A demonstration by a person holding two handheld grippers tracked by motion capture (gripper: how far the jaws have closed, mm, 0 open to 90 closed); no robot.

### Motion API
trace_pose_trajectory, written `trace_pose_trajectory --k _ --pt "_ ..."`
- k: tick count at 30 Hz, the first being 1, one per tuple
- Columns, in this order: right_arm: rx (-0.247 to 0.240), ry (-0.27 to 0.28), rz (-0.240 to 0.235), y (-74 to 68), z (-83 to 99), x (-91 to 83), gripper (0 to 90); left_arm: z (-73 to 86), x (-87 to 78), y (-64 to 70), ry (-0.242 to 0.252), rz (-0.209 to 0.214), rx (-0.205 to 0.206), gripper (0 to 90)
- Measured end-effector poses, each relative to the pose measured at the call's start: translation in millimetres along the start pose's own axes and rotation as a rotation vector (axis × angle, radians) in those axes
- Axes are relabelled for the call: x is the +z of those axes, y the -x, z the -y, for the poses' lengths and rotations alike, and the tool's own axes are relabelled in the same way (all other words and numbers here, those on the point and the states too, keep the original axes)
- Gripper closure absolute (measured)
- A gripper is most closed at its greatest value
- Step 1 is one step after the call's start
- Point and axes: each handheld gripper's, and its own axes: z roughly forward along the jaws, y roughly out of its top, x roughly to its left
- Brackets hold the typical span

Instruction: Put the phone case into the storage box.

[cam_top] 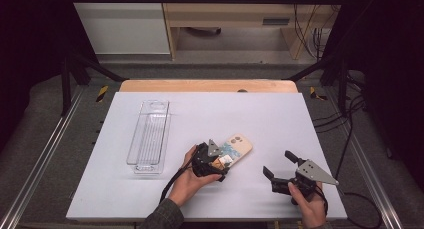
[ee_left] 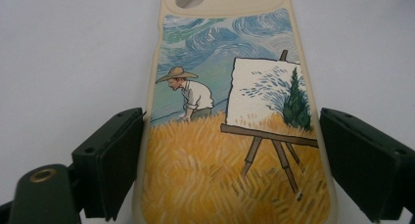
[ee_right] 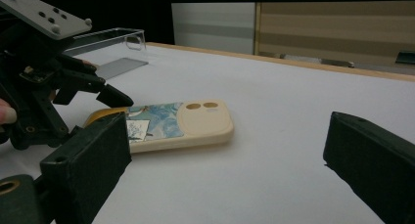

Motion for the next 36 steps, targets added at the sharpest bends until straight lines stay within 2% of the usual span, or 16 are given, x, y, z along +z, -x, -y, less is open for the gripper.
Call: trace_pose_trajectory --k 9,13,15,18,21,26,27,31,34,36 --pt "0.022 0.013 0.015 0.8 -5.5 -0.8 3.7 -1.5 -21.6 2.1 0.118 -0.038 0.019 11.7" --pt "0.083 0.012 0.026 2.8 -12.6 -0.7 3.8 -0.3 -33.3 1.8 0.182 -0.05 0.007 11.7" --pt "0.099 0.009 0.029 1.8 -17.0 -0.5 3.8 0.4 -38.7 1.9 0.208 -0.067 0.021 11.6" --pt "0.112 0.009 0.021 -2.8 -22.7 2.0 3.4 2.2 -46.8 1.3 0.255 -0.078 0.019 11.6" --pt "0.129 -0.008 -0.013 -11.4 -29.9 9.9 3.7 5.2 -54.1 1.3 0.287 -0.091 0.033 11.7" --pt "0.14 -0.03 -0.042 -20.8 -38.5 18.7 4.4 9.3 -66.2 -1.9 0.361 -0.087 0.004 11.6" --pt "0.16 -0.037 -0.054 -25.2 -43.8 22.8 4.7 10.0 -68.0 -1.7 0.37 -0.086 0.005 11.6" --pt "0.176 -0.037 -0.076 -31.8 -53.9 29.1 5.0 8.6 -72.7 0.0 0.381 -0.098 0.032 11.6" --pt "0.174 -0.06 -0.08 -37.8 -62.2 34.2 5.0 9.6 -75.7 -2.1 0.399 -0.096 0.015 11.6" --pt "0.171 -0.093 -0.061 -42.0 -65.8 38.0 5.2 10.9 -77.4 -2.1 0.413 -0.092 0.001 11.6"
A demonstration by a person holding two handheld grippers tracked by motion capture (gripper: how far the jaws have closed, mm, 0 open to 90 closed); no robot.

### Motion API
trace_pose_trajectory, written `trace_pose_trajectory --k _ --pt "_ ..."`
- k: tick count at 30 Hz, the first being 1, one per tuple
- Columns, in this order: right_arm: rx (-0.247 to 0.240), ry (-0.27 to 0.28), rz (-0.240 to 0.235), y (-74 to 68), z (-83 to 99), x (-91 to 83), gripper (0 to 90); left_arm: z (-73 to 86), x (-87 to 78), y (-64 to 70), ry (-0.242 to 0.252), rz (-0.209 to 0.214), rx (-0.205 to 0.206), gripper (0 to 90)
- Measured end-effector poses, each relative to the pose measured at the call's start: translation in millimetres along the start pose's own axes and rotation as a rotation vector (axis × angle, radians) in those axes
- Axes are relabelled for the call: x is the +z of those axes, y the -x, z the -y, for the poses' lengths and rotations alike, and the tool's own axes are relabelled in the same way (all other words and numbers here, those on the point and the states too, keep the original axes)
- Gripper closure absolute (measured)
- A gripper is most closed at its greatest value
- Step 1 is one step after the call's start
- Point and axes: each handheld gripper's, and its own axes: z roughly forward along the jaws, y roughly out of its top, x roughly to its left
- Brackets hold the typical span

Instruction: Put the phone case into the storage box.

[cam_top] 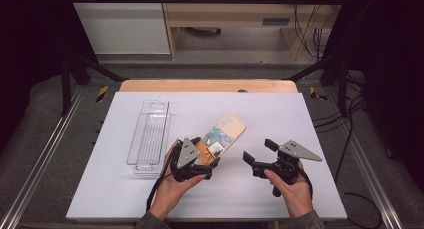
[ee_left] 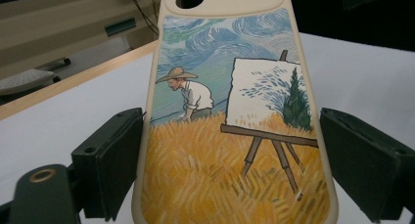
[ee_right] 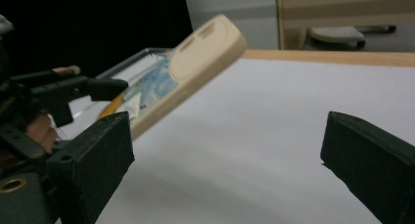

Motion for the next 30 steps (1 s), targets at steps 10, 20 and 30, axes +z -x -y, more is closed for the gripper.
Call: trace_pose_trajectory --k 10,20,30 --pt "0.037 -0.063 -0.067 -13.1 -5.5 21.2 5.5 0.2 -3.7 5.7 0.018 0.009 0.014 11.6" --pt "0.102 -0.064 -0.099 -11.5 -10.1 31.6 6.9 -4.6 -5.5 12.8 0.046 0.023 0.018 11.6" --pt "0.139 -0.052 -0.115 -10.6 -14.7 35.8 10.4 -5.5 -5.6 17.1 0.051 0.028 0.025 11.6"
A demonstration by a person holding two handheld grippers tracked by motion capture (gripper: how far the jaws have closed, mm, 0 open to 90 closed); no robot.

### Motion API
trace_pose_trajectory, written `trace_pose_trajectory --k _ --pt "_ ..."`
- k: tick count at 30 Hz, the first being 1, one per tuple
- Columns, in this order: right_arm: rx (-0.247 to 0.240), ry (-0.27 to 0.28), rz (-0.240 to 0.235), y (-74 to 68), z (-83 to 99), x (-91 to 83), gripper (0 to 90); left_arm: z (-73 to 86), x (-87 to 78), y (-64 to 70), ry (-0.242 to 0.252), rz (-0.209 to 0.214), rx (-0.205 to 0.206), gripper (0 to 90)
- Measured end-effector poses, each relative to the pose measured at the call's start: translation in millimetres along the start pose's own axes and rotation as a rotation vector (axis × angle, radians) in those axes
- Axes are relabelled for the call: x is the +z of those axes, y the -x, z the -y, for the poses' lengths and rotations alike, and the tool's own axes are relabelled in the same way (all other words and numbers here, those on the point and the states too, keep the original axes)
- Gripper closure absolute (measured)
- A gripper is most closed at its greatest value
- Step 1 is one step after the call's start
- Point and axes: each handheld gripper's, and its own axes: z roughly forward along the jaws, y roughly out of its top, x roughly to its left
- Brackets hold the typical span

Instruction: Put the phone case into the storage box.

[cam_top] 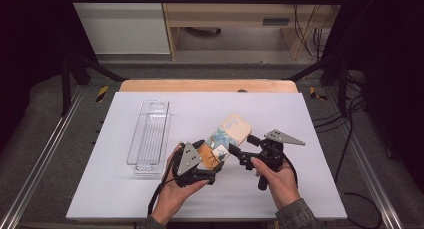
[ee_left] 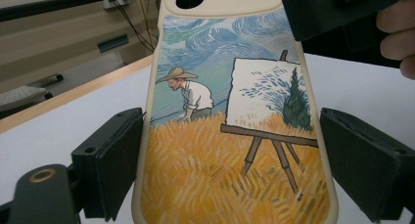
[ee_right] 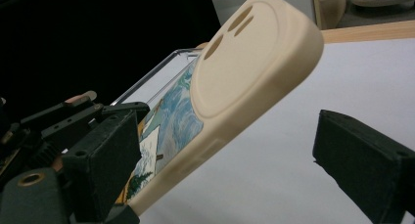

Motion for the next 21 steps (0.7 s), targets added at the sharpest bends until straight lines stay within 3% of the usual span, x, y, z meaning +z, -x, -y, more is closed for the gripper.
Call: trace_pose_trajectory --k 9,21 --pt "0.025 0.009 -0.022 1.4 -3.3 3.0 15.9 -0.6 -0.4 2.3 0.012 0.003 0.002 11.5" --pt "0.115 0.055 -0.082 9.4 -16.7 -0.9 31.1 -2.7 0.8 11.7 0.019 0.023 0.026 11.5"
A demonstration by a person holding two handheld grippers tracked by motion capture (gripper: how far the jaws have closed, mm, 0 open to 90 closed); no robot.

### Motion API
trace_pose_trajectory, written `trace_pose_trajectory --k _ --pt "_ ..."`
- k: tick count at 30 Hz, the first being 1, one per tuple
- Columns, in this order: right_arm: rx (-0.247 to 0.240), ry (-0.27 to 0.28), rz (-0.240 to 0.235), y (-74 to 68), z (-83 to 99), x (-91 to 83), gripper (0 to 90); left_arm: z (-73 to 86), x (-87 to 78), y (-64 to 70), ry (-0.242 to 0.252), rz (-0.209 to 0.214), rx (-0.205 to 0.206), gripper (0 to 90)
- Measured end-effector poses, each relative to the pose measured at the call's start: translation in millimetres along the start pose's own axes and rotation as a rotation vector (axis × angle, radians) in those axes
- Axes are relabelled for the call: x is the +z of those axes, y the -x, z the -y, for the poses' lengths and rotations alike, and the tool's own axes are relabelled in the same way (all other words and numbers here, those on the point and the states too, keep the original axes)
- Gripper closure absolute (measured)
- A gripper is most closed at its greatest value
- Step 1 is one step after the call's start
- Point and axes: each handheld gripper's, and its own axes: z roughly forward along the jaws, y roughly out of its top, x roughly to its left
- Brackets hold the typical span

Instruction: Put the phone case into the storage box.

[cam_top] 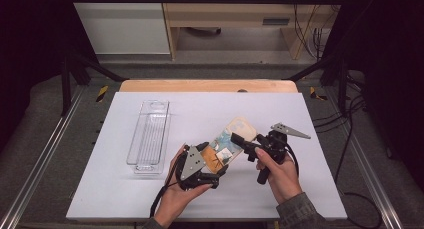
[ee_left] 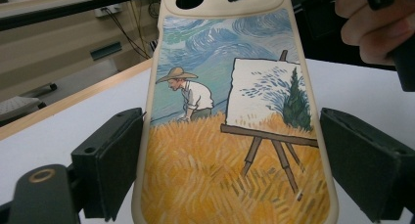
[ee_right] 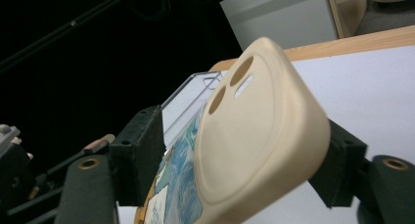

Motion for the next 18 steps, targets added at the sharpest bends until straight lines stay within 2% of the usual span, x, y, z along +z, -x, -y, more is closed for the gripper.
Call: trace_pose_trajectory --k 8,18 --pt "0.044 0.03 -0.034 6.1 -6.0 -5.7 42.9 1.0 1.3 1.6 0.003 0.003 0.005 11.4" --pt "0.091 0.033 -0.08 11.9 -7.7 -8.3 60.1 1.8 -0.7 0.5 0.017 0.009 0.007 11.4"
